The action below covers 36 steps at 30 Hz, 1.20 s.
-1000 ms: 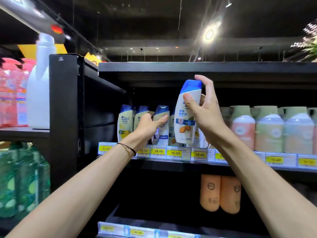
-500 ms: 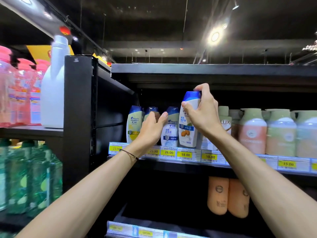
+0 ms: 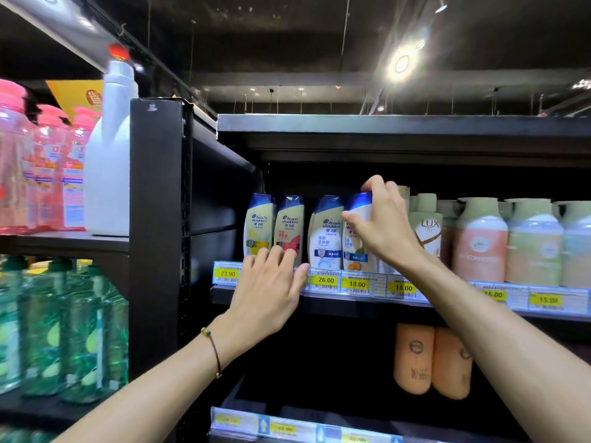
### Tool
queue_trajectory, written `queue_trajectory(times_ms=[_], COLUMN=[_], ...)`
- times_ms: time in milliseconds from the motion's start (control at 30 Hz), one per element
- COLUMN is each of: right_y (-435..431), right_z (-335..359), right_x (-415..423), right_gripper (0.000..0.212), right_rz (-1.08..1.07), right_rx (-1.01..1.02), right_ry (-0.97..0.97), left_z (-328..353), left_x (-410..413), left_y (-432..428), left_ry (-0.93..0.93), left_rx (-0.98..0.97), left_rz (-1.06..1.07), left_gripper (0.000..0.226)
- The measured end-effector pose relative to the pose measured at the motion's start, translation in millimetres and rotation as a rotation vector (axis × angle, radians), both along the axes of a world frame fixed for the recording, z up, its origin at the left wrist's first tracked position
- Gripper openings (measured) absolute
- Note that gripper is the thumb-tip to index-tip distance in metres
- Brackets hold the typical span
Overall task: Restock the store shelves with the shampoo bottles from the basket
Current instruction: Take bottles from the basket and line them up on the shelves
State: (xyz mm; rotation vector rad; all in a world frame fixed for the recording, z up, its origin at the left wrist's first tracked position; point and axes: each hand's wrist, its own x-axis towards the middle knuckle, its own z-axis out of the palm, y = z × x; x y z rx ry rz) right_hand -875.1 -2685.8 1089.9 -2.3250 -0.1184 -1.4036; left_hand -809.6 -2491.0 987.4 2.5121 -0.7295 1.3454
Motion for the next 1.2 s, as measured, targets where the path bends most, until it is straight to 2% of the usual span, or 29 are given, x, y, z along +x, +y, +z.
queue_trajectory(times_ms=[133, 367, 500, 700, 767, 1200], right_y=[1.3, -0.8, -4.4, -17.1, -22.4, -23.4], right_z=[-1.3, 9.9, 12.2, 16.0, 19.2, 10.5], right_x=[-1.1, -6.2, -7.9, -17.1, -21.8, -11.7], right_gripper=[0.043, 0.046, 0.054, 0.101, 0.111, 0.105], right_rz=[-0.055, -0.277, -0.395, -0.393, -0.403, -0.457], right_rx=[-0.075, -0.464, -0.579, -0.724, -0.758, -0.841], right_ry=[0.024, -0.006, 0.012, 0.175, 0.200, 0.161], left_z=[-10.7, -15.7, -17.4, -22.1, -23.4, -28.0], left_x=[1.1, 1.4, 3.3, 8.4, 9.7, 12.6], left_y=[1.5, 0.2, -0.8, -0.4, -1.7, -3.9], left_ry=[-0.061, -0.146, -0.185, -0.225, -0.222, -0.194], left_rx=[0.046, 0.055, 0.058, 0.034, 0.014, -0.019], left_rz=[0.035, 0.050, 0.062, 0.041, 0.036, 0.037], left_gripper=[0.050, 0.048, 0.044, 0.041, 0.040, 0.040])
